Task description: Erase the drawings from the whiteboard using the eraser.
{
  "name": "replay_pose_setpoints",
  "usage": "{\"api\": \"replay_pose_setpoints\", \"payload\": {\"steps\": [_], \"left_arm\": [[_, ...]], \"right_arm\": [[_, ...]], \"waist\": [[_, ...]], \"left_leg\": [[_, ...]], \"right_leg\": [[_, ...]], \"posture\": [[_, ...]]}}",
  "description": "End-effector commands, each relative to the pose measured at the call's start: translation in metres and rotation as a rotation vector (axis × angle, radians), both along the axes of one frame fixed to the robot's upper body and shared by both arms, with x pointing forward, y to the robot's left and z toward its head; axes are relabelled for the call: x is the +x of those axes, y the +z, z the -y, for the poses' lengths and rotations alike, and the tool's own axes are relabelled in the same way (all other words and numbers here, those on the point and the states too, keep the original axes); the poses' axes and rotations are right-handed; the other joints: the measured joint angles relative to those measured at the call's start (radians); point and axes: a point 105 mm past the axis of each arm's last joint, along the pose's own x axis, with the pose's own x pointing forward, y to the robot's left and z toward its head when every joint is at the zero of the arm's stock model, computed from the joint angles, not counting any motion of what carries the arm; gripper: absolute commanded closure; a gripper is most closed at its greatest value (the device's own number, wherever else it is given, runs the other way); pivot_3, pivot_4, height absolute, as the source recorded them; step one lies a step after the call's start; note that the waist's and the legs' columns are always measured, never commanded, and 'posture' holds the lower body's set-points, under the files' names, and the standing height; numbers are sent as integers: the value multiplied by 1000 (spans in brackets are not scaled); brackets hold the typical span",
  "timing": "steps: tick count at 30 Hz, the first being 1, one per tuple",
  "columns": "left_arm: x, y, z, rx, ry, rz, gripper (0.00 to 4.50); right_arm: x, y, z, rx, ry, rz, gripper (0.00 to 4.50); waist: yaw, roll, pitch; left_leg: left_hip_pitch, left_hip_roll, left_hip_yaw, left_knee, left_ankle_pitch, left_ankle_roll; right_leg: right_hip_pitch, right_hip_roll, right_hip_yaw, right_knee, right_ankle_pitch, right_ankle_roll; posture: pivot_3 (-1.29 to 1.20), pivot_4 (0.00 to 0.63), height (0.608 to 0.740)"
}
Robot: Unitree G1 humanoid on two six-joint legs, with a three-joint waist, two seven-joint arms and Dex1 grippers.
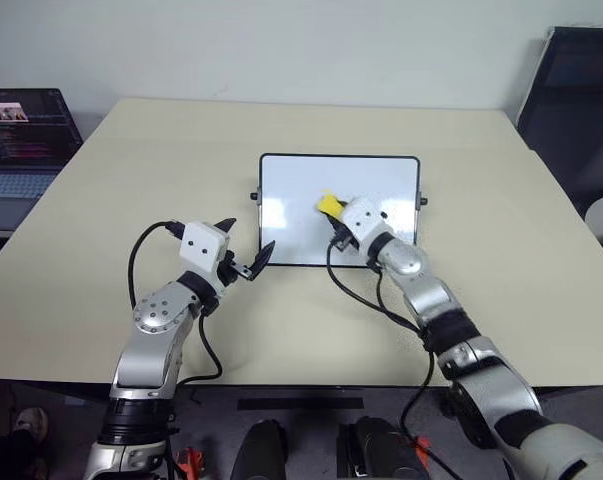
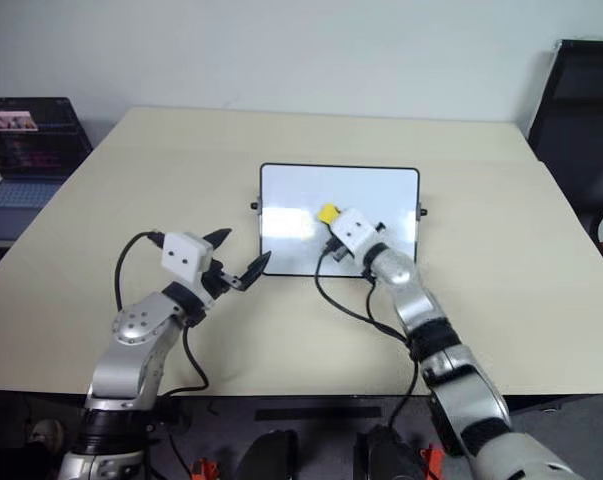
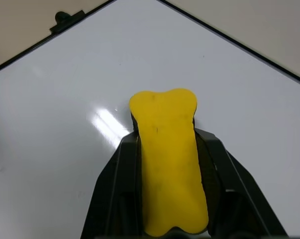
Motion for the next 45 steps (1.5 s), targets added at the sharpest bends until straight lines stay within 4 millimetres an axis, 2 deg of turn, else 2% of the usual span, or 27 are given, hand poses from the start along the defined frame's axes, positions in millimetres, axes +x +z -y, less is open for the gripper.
{"api": "replay_pose_setpoints", "payload": {"steps": [1, 5, 8, 13, 16, 18, 21, 25, 28, 32, 37, 45], "left_arm": [[-7, 13, 0, -10, -11, 54, 0], [-16, 12, -3, -35, -6, 42, 0], [-23, 10, -3, -51, -13, 28, 0], [-26, 8, 4, -61, -46, 9, 0], [-24, 12, 12, -62, -83, 13, 0], [-23, 16, 21, -69, -130, 16, 0], [-22, 22, 40, -103, -228, 11, 0], [-30, 27, 72, -148, -411, -7, 0], [-34, 29, 84, -159, -492, -18, 0], [-42, 17, 109, -70, -691, -57, 0], [-46, 10, 125, -20, -818, -75, 0], [-41, 4, 126, 53, -871, -70, 0]], "right_arm": [[-22, 32, 17, 104, 20, 14, 3399], [-50, 41, 43, 191, -9, -83, 3399], [-63, 46, 60, 232, -64, -120, 3399], [-71, 36, 79, 244, -155, -159, 3399], [-72, 32, 84, 229, -187, -160, 3399], [-70, 31, 91, 212, -219, -149, 3399], [-63, 28, 122, 152, -352, -135, 3399], [-59, 28, 151, 141, -459, -143, 3399], [-59, 28, 160, 147, -489, -155, 3399], [-60, 9, 191, 157, -612, -267, 3399], [-59, -5, 196, 197, -642, -350, 3399], [-58, -18, 202, 250, -663, -436, 3399]], "waist": [[0, 0, 0], [-3, 1, 0], [-4, 1, 0], [-2, 1, 0], [-2, 0, 1], [-2, 0, 1], [-1, 0, 1], [0, 0, 1], [-1, 0, 1], [-2, 0, 1], [-6, 1, 1], [-8, 1, 1]], "left_leg": [[0, 0, 0, 0, 0, 0], [0, 1, 0, 0, 0, 0], [0, 1, 0, 0, 0, 0], [2, 0, 0, 0, 0, 0], [1, -1, 1, 0, 0, 0], [1, -1, 1, 0, 0, 0], [1, -2, 1, 0, 0, 0], [1, -2, 2, 0, 0, 0], [0, -2, 2, 0, 0, 0], [1, -2, 1, 0, 0, 0], [1, -2, 2, 0, 0, 0], [1, -2, 3, 0, 0, 0]], "right_leg": [[0, 0, 0, 0, 0, 0], [-1, -1, 0, 0, 0, 1], [-1, -1, 0, 0, -1, 0], [0, -1, 0, 1, -2, -2], [0, -1, 0, 0, -3, -3], [0, 1, 0, 0, -2, -2], [0, 1, 0, -1, -2, -1], [0, 1, 0, -2, -1, -1], [0, 2, 0, -2, -1, 0], [0, 3, 0, -1, -1, -1], [0, 3, 0, -1, -1, 0], [0, 3, 0, -1, -1, 0]], "posture": [[0, 150, 740], [0, 150, 740], [0, 150, 740], [0, 150, 740], [0, 150, 740], [0, 150, 740], [0, 150, 740], [0, 150, 740], [0, 150, 740], [0, 150, 740], [0, 150, 740], [0, 150, 740]]}}
